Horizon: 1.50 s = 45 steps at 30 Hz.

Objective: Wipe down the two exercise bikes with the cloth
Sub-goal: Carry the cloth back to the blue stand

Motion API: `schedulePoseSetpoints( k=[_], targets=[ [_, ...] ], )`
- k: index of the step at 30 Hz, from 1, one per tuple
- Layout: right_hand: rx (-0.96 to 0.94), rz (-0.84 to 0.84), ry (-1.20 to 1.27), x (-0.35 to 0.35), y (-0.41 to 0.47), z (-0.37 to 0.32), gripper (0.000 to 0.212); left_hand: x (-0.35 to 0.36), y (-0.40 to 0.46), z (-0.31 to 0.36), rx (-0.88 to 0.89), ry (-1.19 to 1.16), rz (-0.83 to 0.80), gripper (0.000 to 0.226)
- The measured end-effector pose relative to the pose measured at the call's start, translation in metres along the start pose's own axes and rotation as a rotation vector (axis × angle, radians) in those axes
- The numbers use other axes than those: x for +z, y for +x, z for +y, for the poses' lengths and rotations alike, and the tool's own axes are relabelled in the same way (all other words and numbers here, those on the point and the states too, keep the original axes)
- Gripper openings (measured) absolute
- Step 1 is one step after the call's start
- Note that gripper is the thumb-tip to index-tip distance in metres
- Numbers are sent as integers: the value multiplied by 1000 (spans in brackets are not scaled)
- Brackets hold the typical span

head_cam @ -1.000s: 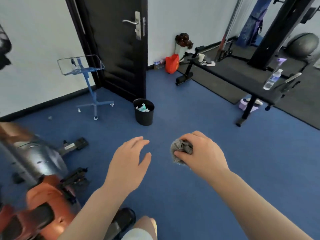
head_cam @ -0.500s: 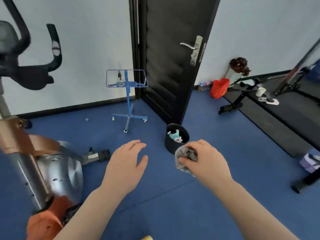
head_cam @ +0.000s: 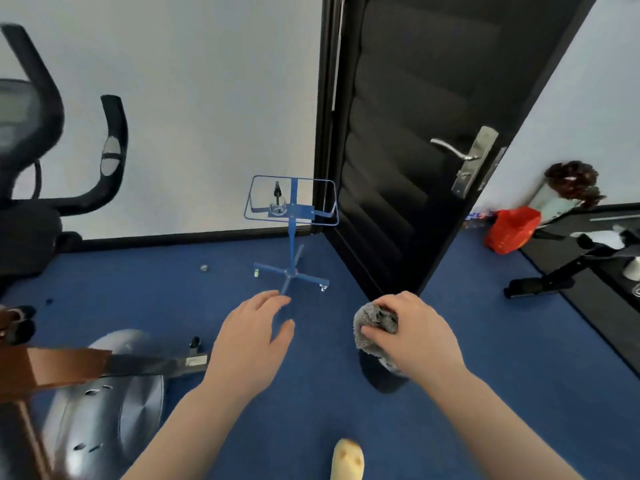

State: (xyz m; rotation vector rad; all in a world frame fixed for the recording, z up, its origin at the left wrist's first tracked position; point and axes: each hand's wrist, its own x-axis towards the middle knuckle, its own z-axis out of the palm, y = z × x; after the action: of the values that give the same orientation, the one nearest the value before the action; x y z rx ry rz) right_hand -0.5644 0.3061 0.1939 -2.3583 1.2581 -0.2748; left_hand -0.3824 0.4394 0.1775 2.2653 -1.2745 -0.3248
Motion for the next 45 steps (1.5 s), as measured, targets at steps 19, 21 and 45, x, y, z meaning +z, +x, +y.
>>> schedulePoseSetpoints(
  k=[19,21,45],
  targets=[
    [-93,-107,1,45,398,-36,21,15,351,-75,-184,-48,-15,37],
    [-24,-112,40,68,442,-39,22,21,400,-98,-180,-42,-70,37],
    [322,-355,-170,347,755,-2,23,109,649,-268,-339,-37,-254,39]
  ],
)
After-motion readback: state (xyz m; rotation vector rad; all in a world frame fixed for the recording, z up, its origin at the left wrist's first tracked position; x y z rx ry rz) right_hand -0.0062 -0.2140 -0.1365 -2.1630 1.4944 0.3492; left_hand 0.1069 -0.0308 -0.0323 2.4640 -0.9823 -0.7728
